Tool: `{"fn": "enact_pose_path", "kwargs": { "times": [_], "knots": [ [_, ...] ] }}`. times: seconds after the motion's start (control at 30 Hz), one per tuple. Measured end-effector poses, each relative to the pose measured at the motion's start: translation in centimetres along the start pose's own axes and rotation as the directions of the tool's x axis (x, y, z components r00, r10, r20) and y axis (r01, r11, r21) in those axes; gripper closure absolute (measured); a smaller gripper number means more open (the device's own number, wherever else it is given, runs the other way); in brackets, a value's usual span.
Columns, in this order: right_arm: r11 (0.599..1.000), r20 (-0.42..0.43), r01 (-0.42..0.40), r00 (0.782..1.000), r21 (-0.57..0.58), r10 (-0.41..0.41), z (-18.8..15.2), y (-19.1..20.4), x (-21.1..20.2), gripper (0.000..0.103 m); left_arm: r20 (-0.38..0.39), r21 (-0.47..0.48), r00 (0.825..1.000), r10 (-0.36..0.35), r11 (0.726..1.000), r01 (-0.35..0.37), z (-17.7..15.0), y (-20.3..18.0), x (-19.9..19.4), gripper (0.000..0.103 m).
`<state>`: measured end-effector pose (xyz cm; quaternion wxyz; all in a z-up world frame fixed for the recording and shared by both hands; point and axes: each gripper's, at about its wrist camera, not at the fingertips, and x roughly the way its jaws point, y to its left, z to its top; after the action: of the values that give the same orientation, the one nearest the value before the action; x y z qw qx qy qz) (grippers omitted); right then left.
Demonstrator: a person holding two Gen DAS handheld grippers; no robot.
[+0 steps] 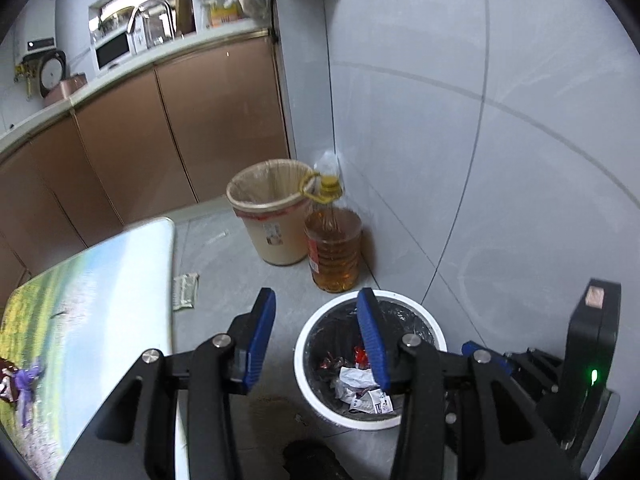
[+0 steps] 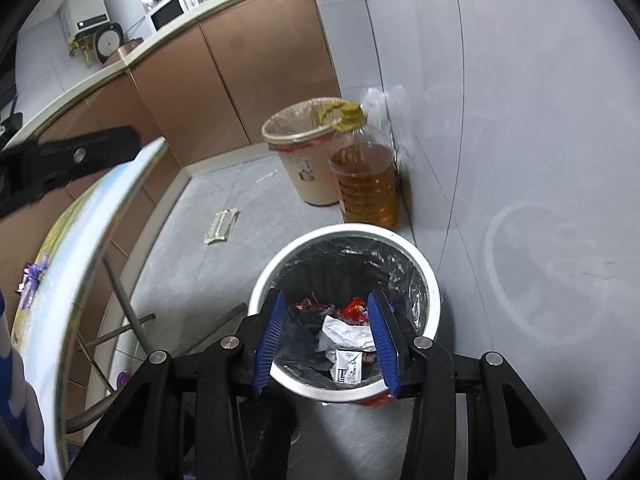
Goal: Collect trash
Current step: 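Lift both grippers from the bin and move them over the table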
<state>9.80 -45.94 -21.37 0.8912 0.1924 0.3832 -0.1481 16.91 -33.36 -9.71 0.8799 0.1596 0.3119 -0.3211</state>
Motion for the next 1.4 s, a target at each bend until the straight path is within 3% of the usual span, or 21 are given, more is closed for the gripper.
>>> {"fn": "enact_pose_path", "kwargs": {
  "times": [0.33,0.57,0.73,1.1,1.4],
  "knots": [
    [0.989,0.123,0.046,0.992,-0.142,-0.029,0.9,6.1,-7.5,0.048,0.027,-0.075,0.996,0.085,0.994,-0.083,-2.9,5.3,-7.5,0.062],
    [0.961,0.190,0.063,0.982,-0.270,-0.011,0.6,11.6,-11.9,0.043,0.036,-0.168,0.989,0.141,0.977,-0.133,-6.0,9.8,-11.4,0.056],
    [0.934,0.232,0.073,0.973,-0.350,0.011,-0.1,15.1,-14.8,0.033,0.045,-0.218,0.984,0.170,0.963,-0.156,-8.0,12.4,-14.1,0.055],
    [0.878,0.266,0.080,0.962,-0.472,0.056,-2.6,21.5,-18.4,0.024,0.081,-0.285,0.968,0.239,0.936,-0.207,-12.0,17.3,-19.1,0.052],
    [0.820,0.236,0.037,0.964,-0.571,0.121,-4.2,26.4,-18.8,0.024,0.054,-0.404,0.955,0.292,0.881,-0.246,-16.5,23.7,-21.3,0.052]
  ]
}}
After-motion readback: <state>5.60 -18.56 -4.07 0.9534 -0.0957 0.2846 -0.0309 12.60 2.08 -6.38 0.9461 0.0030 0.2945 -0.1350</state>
